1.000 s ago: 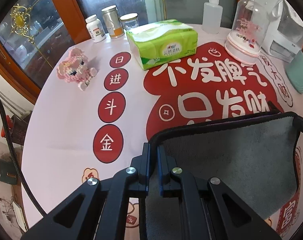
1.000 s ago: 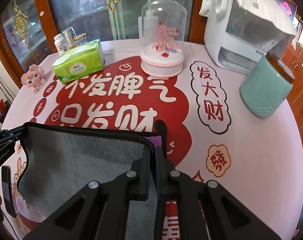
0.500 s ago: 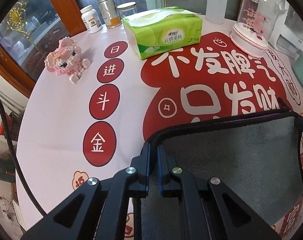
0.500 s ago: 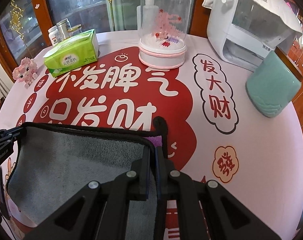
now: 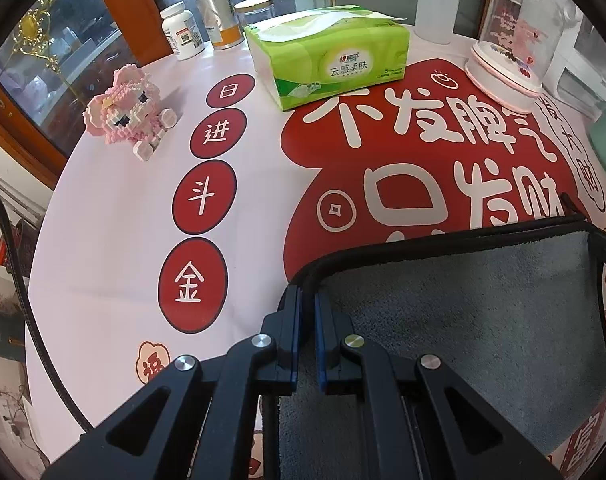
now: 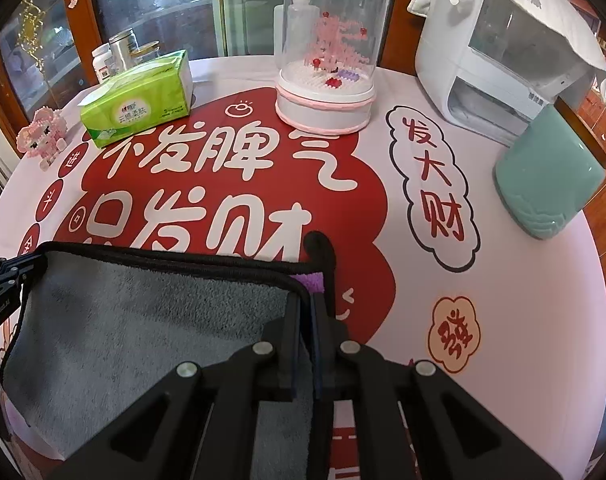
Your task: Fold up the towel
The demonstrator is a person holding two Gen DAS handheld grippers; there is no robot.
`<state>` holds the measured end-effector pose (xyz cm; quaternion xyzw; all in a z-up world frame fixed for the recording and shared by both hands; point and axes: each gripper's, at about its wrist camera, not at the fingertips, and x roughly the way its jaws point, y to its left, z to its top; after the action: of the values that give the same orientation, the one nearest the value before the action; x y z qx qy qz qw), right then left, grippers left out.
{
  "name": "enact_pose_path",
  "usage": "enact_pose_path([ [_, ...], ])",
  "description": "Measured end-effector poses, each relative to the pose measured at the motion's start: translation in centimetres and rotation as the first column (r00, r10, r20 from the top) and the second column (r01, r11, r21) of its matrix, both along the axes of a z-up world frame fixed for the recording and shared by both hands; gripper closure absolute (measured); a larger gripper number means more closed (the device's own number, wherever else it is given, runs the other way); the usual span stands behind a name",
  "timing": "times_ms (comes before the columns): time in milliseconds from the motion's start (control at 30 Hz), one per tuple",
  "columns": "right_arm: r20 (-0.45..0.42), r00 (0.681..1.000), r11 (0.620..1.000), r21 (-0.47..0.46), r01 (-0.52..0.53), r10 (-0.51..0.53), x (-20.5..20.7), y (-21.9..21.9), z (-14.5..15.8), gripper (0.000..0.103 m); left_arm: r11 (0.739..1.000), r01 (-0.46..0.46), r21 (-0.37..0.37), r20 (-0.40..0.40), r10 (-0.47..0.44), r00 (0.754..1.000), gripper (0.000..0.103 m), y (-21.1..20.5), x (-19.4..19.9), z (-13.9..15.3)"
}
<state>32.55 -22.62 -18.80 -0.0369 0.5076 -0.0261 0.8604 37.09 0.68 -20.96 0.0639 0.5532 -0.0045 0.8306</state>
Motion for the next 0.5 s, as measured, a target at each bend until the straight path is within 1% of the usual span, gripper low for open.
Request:
enact_pose_path([
  [233,-0.016,1.0,1.0,-0.006,-0.003,0.003,0.3,0.0,-0.6,0.098,1.0,-0.002,0.007,0.001,0.002,1.0,0.096,0.0,0.1,-0.2],
  [267,-0.02,1.0,1.0,-0.005,-0.002,0.002,0.3,0.0,-0.7,0.098,1.0,-0.001,0.009,0.001,0.001,1.0,0.095,0.0,0.1,-0.3],
  [333,-0.024,1.0,1.0,0.0,-0.001,0.001,0.3,0.0,-0.6,0.097,1.0,-0.005,0.021,0.0,0.005,1.0,0.088,0.0,0.1,-0.3],
  [400,-0.021,1.0,1.0,0.006,-0.004,0.004,0.1,0.0,-0.3,0.096,0.999,-0.016,0.03,0.001,0.016,1.0,0.069,0.2,0.1,-0.1],
  [433,-0.019,1.0,1.0,0.009,-0.007,0.008,0.0,0.1,-0.1,0.094,0.999,-0.022,0.024,-0.001,0.022,1.0,0.065,0.4,0.0,0.0],
  [467,-0.014,1.0,1.0,0.009,-0.013,0.013,-0.2,0.2,0.1,0.092,1.0,-0.026,0.006,-0.007,0.026,1.0,0.052,0.6,-0.1,0.1],
  [500,-0.004,1.0,1.0,0.005,-0.02,0.02,-0.4,0.3,0.5,0.088,1.0,-0.03,-0.01,-0.012,0.03,0.999,0.042,0.8,-0.2,0.3],
])
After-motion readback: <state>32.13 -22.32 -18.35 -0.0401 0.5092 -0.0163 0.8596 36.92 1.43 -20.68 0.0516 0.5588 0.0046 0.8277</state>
